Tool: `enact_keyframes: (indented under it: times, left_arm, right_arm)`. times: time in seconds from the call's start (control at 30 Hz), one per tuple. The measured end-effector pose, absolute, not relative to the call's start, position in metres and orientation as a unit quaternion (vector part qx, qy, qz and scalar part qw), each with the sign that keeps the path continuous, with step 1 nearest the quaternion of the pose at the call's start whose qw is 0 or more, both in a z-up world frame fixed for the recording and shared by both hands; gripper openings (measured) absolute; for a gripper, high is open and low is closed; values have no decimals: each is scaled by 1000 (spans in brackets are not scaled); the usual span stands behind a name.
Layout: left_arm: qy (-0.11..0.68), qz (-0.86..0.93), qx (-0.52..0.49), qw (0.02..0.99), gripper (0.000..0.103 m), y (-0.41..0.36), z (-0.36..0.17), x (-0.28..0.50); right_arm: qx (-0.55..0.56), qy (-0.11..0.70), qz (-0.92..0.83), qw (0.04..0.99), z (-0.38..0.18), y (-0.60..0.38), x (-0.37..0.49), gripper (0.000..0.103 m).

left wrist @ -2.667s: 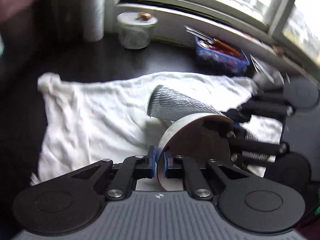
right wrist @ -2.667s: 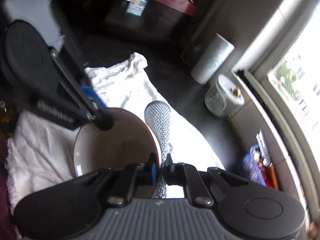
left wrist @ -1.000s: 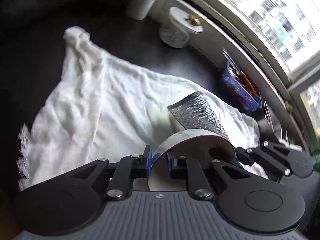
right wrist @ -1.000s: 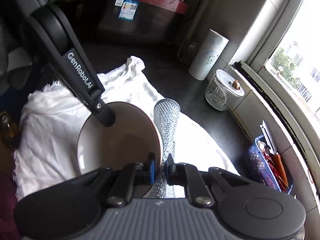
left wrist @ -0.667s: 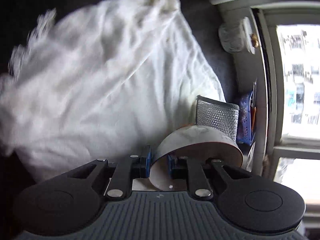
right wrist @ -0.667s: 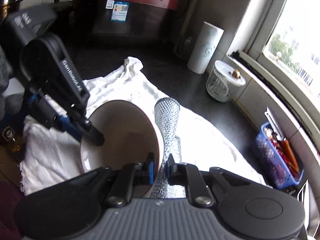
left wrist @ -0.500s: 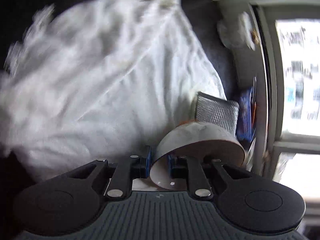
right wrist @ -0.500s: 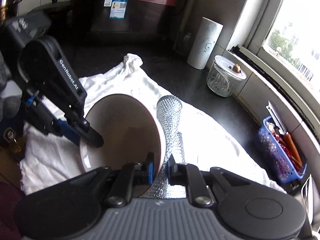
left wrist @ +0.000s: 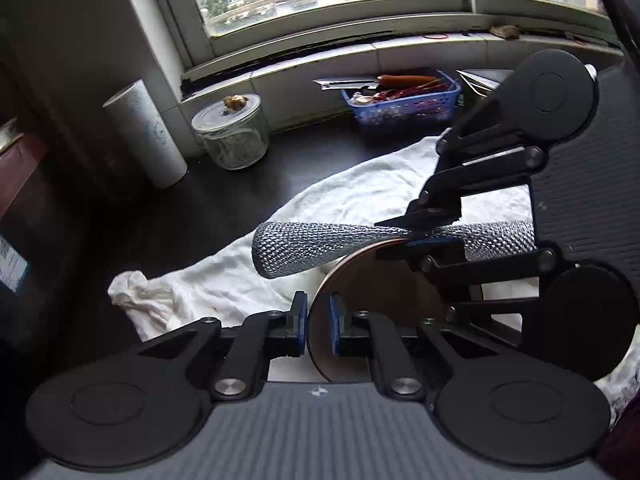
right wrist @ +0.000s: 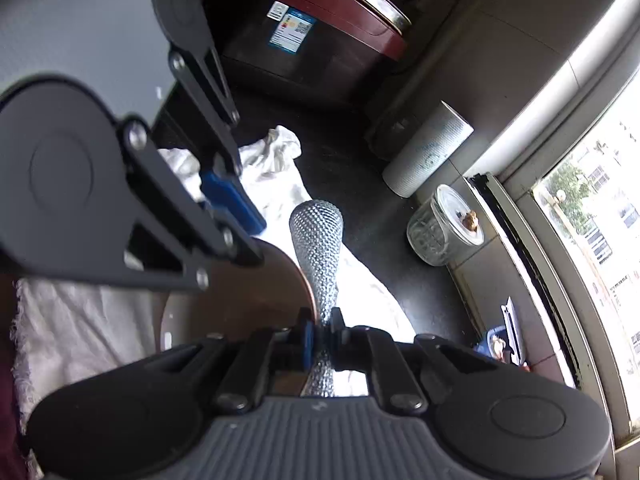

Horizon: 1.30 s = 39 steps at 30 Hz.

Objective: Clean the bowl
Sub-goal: 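Rotate the bowl further with the left gripper while the right gripper scrubs its outer side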

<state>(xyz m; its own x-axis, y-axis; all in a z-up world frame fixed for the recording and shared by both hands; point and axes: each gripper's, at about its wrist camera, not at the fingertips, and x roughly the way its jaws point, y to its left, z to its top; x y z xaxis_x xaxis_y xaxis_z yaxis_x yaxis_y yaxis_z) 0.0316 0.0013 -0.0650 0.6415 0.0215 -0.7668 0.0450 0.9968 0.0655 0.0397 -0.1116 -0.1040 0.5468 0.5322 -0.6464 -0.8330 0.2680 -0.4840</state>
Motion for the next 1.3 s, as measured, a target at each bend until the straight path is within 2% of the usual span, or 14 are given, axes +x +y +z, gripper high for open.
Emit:
enact_keyframes:
  times: [0.07, 0.43, 0.7, 0.8, 0.9, 1.03, 1.17, 1.3]
  left_arm:
    - [432, 0, -39, 901, 11, 19, -66, 33]
    - [442, 44, -276, 852, 12, 66, -95, 20]
    - [429, 91, -547, 713, 13, 110, -153, -9]
    - [425, 89, -588, 683, 13, 112, -166, -16]
    - [433, 80, -563, 699, 12, 109, -162, -12]
    - [453, 35, -328, 828, 13, 69, -118, 11]
    - [439, -12, -72, 895, 13, 30, -75, 34]
    - [424, -23, 35, 905, 12, 5, -66, 37]
  right_arm:
    - [-398, 193, 440, 782, -104, -115, 44, 9]
    - [-367, 225, 430, 794, -110, -118, 51, 10]
    - [-361, 222, 432, 796, -112, -118, 47, 12]
    - [-360, 224, 430, 797, -114, -119, 46, 12]
    - [-354, 228, 432, 798, -115, -120, 48, 12]
    - [-373, 228, 443, 783, -112, -117, 53, 10]
    - [-401, 210, 460, 764, -106, -111, 54, 8]
    - [-426, 196, 474, 745, -102, -103, 54, 8]
